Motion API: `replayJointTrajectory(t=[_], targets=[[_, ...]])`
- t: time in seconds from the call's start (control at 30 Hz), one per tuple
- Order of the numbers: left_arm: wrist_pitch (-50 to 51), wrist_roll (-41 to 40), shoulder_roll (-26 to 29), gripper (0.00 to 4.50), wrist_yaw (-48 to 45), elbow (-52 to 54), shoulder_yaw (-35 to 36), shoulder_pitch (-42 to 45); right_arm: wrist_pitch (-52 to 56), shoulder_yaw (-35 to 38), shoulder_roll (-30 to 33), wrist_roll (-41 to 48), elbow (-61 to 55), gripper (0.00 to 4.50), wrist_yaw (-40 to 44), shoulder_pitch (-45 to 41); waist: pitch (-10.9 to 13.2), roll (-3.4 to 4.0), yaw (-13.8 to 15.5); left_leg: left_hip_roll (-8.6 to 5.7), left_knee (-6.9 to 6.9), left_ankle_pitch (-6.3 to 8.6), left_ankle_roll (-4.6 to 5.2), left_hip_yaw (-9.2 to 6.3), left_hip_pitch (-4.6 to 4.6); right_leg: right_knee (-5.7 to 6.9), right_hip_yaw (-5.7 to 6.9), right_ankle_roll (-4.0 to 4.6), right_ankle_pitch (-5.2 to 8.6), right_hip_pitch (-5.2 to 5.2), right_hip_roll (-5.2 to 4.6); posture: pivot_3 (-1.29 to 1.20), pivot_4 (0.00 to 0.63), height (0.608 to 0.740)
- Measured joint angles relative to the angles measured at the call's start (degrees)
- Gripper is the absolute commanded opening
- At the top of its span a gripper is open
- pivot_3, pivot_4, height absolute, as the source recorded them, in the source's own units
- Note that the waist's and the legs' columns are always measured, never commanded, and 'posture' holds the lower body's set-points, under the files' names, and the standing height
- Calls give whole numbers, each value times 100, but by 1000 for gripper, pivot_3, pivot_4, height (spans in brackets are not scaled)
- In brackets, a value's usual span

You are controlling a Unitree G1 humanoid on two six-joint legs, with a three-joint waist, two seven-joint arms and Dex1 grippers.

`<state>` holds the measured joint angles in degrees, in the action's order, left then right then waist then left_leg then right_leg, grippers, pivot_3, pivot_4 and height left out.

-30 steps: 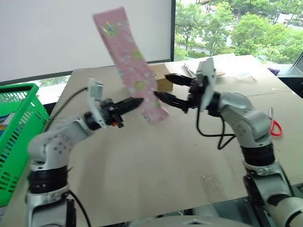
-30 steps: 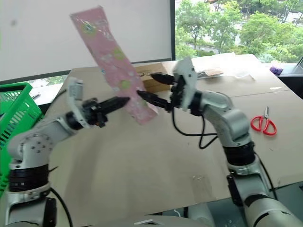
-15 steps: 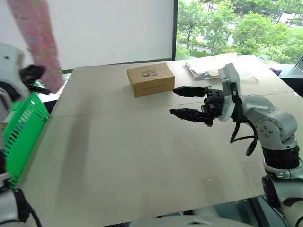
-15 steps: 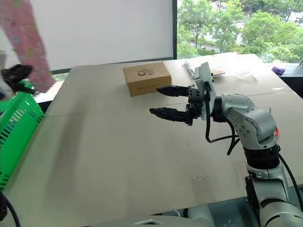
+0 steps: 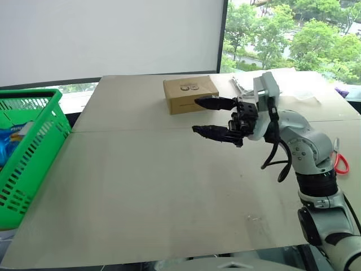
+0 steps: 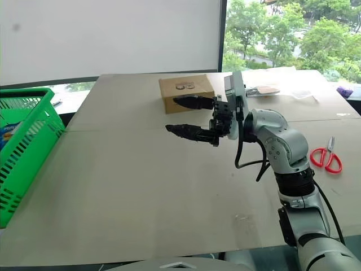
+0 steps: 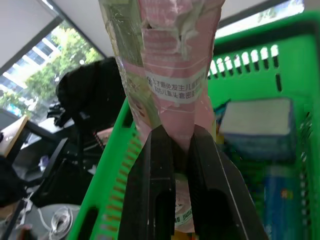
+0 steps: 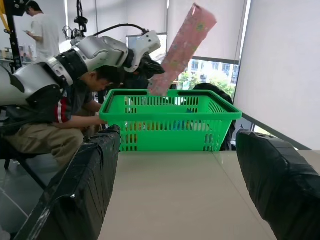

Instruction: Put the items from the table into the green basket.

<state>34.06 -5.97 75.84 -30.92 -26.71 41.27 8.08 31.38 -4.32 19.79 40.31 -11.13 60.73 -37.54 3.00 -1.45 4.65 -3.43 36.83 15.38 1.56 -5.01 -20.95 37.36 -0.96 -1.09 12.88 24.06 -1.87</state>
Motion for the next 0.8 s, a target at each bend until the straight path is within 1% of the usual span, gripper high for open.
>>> replayJointTrajectory(t=[0.03,0.1,0.13,0.17,0.27,0.3,0.4,0.5,0.57,0.63,0.7,0.73,0.77,0.8], targets=[[-1,25,0,1215,0,-32,44,-12,-14,-7,0,-8,0,3930,-1,0,0,-7,16,0,0,0,0,0,0,1,0,0,0,0,-1,198,0,740],[-120,70,2,2089,7,-133,115,-22,-38,-21,-1,-22,0,3930,-14,5,-3,-13,56,0,0,2,-3,2,3,1,0,0,0,-2,-2,193,0,740],[-197,83,1,2347,7,-160,111,-4,-41,-21,-4,-37,0,3930,-27,9,-3,-13,83,0,0,2,-4,2,3,1,0,0,0,-2,-2,193,0,740],[-280,86,2,2979,15,-205,102,64,-42,-23,-8,-53,0,3930,-49,18,-4,-15,110,0,0,2,-4,0,3,1,3,0,0,-1,-3,193,0,740],[-501,93,17,4183,86,-348,78,278,-46,-25,-21,-78,0,3930,-79,24,-5,-16,131,0,0,2,-4,1,3,3,3,0,0,-1,-3,193,0,740],[-548,96,28,4486,104,-379,74,304,-47,-25,-21,-83,-1,3930,-90,24,-5,-17,130,0,0,2,-5,1,3,2,2,0,0,-1,-3,193,0,740],[-844,5,-15,4486,23,-403,3,560,-58,-23,-8,-105,-1,3930,-111,50,-7,-19,134,0,0,2,-4,3,2,2,1,1,0,-1,-3,193,0,740],[-1178,-520,-466,4486,-500,176,-94,814,-81,-23,2,-150,-1,3930,-120,65,-8,-20,195,-1,2,2,-4,5,1,5,-1,1,-1,-1,-8,183,0,740],[-1032,-1193,-1084,4486,-967,1047,-87,739,-173,-25,64,-254,6,3930,-144,145,-15,-24,227,-1,6,2,-4,10,0,5,-5,1,-1,-2,-11,183,0,740],[-593,-1872,-1715,4486,-1239,1967,-116,489,-279,-26,134,-468,50,3930,-260,323,-28,-44,229,-1,12,4,0,14,-5,5,-10,1,-2,-5,-11,183,0,740],[71,-2665,-2458,4486,-1300,3004,-212,88,-296,-11,250,-729,158,3930,-514,585,-33,-51,218,0,18,3,14,22,-8,5,-18,0,-2,-2,-9,164,0,740],[242,-2897,-2756,4486,-1307,3427,-405,-124,-318,1,286,-844,239,3930,-607,713,-33,-52,214,0,18,2,20,26,-6,6,-23,0,-2,-2,-9,146,0,740],[356,-3031,-3070,4486,-1289,3879,-755,-415,-394,2,311,-1015,343,3930,-731,864,-33,-52,194,1,18,-4,29,30,-5,7,-29,1,-2,0,-7,146,0,740],[434,-3065,-3272,4486,-1255,4131,-1050,-591,-460,-2,335,-1158,420,3930,-825,968,-31,-51,181,1,19,-4,29,30,-7,13,-29,1,-2,3,-6,136,0,740]])
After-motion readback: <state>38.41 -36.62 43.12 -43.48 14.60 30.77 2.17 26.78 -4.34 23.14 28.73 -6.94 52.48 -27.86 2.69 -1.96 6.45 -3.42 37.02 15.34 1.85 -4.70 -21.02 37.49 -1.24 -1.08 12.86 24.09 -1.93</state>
